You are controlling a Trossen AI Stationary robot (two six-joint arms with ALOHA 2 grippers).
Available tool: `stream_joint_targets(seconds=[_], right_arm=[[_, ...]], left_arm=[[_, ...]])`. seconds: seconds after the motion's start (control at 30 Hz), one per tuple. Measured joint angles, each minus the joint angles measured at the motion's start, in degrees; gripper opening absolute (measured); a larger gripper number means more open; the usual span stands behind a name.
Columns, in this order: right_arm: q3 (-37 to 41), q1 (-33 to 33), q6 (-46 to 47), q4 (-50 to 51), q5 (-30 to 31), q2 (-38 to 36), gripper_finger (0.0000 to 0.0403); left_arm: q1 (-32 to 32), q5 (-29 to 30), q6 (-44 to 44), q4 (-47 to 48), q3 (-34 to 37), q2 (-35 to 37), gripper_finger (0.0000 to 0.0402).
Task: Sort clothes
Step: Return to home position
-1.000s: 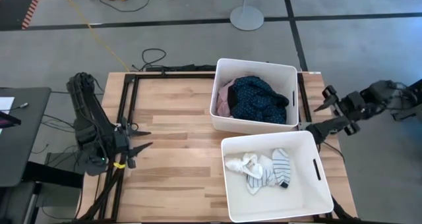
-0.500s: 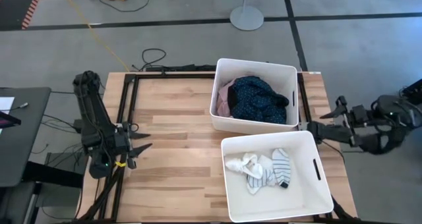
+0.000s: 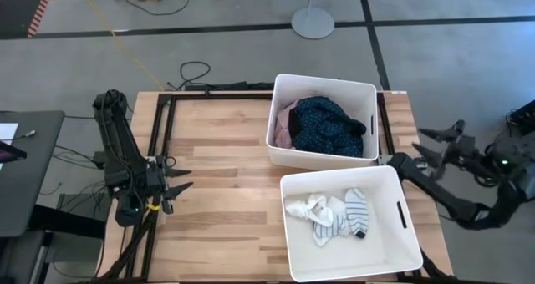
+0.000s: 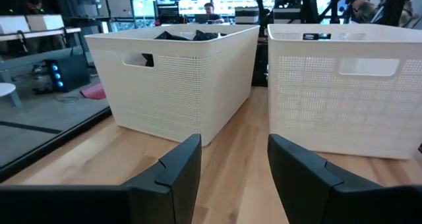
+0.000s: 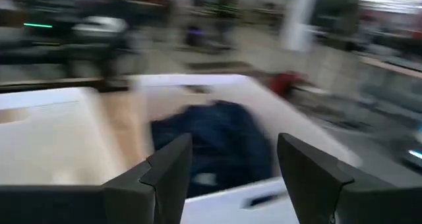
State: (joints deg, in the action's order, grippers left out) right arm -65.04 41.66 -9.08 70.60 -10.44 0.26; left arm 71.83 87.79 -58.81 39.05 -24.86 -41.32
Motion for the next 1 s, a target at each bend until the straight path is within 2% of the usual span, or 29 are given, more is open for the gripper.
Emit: stream_joint_targets(seconds=[0.1, 0.23, 0.33, 0.47, 0.53, 0.6, 0.73, 0.8, 0.87, 0.93, 1.0], right_arm=[[2.93, 3.62, 0.02, -1.53, 8.86, 0.01, 0.024], [7.12, 5.75, 2.85, -3.73, 15.67, 0.01, 0.0239], [9.75, 6.6, 6.8, -6.3, 23.08, 0.01, 0.0233], [13.54, 6.87, 8.47, -10.22, 27.33, -0.01, 0.0215], [15.16, 6.63, 8.14, -11.33, 23.78, 0.0, 0.0204], [15.61, 5.97, 6.09, -13.94, 15.21, 0.01, 0.0192], [15.66, 3.95, 4.7, -18.44, -12.48, -0.01, 0.0172], [15.66, 3.15, 4.66, -17.78, -26.28, -0.01, 0.0165], [15.66, 2.44, 3.68, -14.27, -36.93, -0.01, 0.0161], [15.66, 2.09, 0.51, -9.05, -42.26, -0.01, 0.016], [16.06, 2.9, -2.79, -4.65, -41.85, -0.01, 0.016]], left_arm=[[0.01, 0.0, -0.02, 0.0, 0.0, -0.02, 0.0169], [0.0, 0.0, -0.04, -0.03, -0.01, -0.02, 0.0169], [0.0, 0.0, -0.02, -0.02, -0.02, -0.02, 0.0169], [0.0, 0.0, 0.07, -0.02, -0.02, -0.02, 0.0169], [0.0, -0.06, 0.07, -0.03, -0.02, -0.03, 0.0169], [0.08, -0.15, 0.02, -0.04, -0.02, -0.04, 0.0169], [0.57, -0.2, 0.02, -0.04, -0.04, -0.04, 0.0169], [0.72, -0.2, 0.1, -0.02, -0.04, -0.04, 0.0169], [0.81, -0.18, 0.26, 0.0, -0.04, -0.02, 0.0169], [0.81, -0.17, 0.28, 0.02, -0.04, -0.02, 0.0169], [0.81, -0.17, 0.27, 0.04, -0.04, -0.02, 0.0169]])
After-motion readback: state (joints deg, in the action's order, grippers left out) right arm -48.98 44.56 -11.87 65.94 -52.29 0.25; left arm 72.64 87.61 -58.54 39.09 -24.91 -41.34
